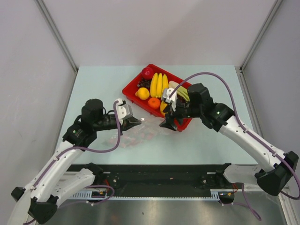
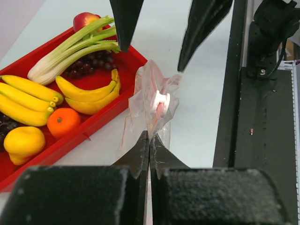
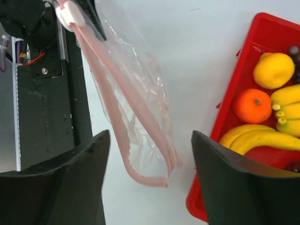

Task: Place the food in the zip-top bag and seal the zipper
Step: Open the zipper of the food storage bag at the center of the board.

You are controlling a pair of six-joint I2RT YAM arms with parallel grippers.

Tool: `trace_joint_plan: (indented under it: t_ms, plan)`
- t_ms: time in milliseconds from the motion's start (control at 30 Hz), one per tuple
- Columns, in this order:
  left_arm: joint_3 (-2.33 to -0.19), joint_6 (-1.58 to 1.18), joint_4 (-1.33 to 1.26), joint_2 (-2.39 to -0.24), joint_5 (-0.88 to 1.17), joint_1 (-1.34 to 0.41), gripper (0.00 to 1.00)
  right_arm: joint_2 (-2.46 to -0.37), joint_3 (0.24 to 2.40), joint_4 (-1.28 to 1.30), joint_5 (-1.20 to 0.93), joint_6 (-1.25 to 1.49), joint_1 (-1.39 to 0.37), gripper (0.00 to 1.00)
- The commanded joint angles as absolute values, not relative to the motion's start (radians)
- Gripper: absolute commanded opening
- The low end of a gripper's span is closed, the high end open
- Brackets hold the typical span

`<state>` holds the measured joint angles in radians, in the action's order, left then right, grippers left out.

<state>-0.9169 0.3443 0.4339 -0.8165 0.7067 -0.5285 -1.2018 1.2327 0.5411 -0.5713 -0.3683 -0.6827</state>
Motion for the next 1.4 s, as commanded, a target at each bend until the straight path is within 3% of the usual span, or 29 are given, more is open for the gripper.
trace_joint_plan:
  t_ms: [0,133,267,300,333,367,433,467,500,633,733,833,1267,1367]
  plan:
    - [-0.983,0.336,0.448,-0.838,0.816,-0.511,0.0,-1.216,1.221,0.474,-0.517,-0.454,-0.759,0.68]
    - [-0.989,0.347,0.457,-0.844,0.865,-0.489,0.0,-1.245,1.207,0.445,-0.459,-0.494,-0.788,0.49]
    - [-1.009,0.338,0.48,-0.882,0.887,-0.447,0.0,-1.267,1.232,0.462,-0.477,-0.479,-0.784,0.08]
    - [-1.011,0.319,0.479,-0.893,0.897,-0.404,0.0,-1.264,1.236,0.466,-0.483,-0.453,-0.784,0.06]
    - [-1.012,0.318,0.485,-0.902,0.949,-0.376,0.0,-1.262,1.247,0.469,-0.486,-0.434,-0.788,0.09]
    - [-1.028,0.322,0.495,-0.911,0.972,-0.358,0.0,-1.259,1.256,0.479,-0.501,-0.427,-0.788,0.31]
    - [-1.055,0.397,0.57,-0.939,0.995,-0.339,0.0,-1.25,1.282,0.523,-0.52,-0.411,-0.788,0.58]
    - [-1.074,0.428,0.59,-0.942,1.0,-0.339,0.0,-1.233,1.287,0.531,-0.517,-0.404,-0.788,0.8]
    - [-1.075,0.46,0.603,-0.94,1.002,-0.339,0.0,-1.223,1.292,0.538,-0.514,-0.397,-0.787,0.85]
    - [-1.08,0.506,0.649,-0.945,1.012,-0.339,0.0,-1.209,1.308,0.577,-0.525,-0.44,-0.738,0.84]
    - [-1.077,0.52,0.658,-0.95,1.025,-0.339,0.0,-1.235,1.307,0.603,-0.512,-0.463,-0.729,0.73]
    - [-1.077,0.525,0.664,-0.953,1.029,-0.339,0.0,-1.235,1.267,0.563,-0.503,-0.477,-0.723,0.68]
    - [-1.088,0.489,0.643,-0.968,1.034,-0.339,0.0,-1.262,1.206,0.445,-0.465,-0.523,-0.805,0.66]
    - [-1.094,0.492,0.66,-0.973,1.046,-0.339,0.0,-1.298,1.195,0.396,-0.414,-0.522,-0.816,0.61]
